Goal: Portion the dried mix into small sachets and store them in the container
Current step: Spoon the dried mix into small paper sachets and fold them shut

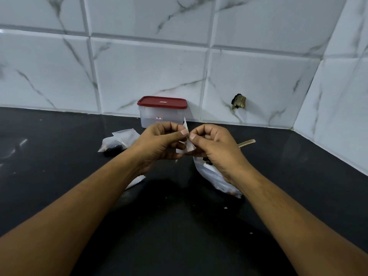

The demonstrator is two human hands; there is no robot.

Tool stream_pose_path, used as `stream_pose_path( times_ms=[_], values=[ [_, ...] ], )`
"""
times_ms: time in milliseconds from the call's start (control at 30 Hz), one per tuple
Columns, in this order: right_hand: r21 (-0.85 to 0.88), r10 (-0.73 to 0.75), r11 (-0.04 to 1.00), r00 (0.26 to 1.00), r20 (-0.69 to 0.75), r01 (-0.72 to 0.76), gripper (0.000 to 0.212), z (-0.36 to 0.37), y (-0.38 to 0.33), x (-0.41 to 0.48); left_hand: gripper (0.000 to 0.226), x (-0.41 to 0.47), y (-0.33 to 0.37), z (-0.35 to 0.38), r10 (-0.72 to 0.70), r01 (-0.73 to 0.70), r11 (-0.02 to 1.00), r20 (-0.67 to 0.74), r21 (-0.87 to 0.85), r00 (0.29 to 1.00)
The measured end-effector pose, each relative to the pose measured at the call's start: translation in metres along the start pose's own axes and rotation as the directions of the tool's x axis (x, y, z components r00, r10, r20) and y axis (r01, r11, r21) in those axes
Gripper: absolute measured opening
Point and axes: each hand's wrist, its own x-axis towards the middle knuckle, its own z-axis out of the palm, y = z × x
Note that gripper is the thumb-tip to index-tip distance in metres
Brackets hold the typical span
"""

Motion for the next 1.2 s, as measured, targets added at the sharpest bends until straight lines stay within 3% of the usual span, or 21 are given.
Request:
stream_pose_path(
  times_ms=[167,367,633,1000,1200],
  values=[
    [0.001,-0.013,1.000,0.999,0.035,0.013,0.020,-0.001,0.000,0.000,0.021,-0.001,0.000,0.002,0.001,-0.002,1.000,-0.038,-0.017,0.999],
    [0.009,-0.009,1.000,1.000,0.014,0.009,0.004,0.000,0.000,-0.001,0.027,-0.001,0.000,0.002,0.016,-0.015,1.000,-0.071,0.021,0.997],
    [-0.003,0.000,1.000,1.000,0.026,0.000,0.008,-0.002,-0.005,-0.004,0.028,-0.004,0.003,0.004,0.019,-0.017,0.999,-0.058,0.041,0.998],
    [-0.235,-0.043,0.971,0.999,-0.021,0.037,0.012,0.007,0.000,0.000,0.018,-0.003,0.006,0.003,0.135,-0.125,0.986,-0.087,0.106,0.987],
    [-0.419,-0.124,0.907,0.979,-0.161,0.046,0.013,-0.006,-0.002,0.000,0.011,-0.002,0.008,-0.003,0.126,-0.100,0.977,-0.134,0.186,0.983]
  ],
)
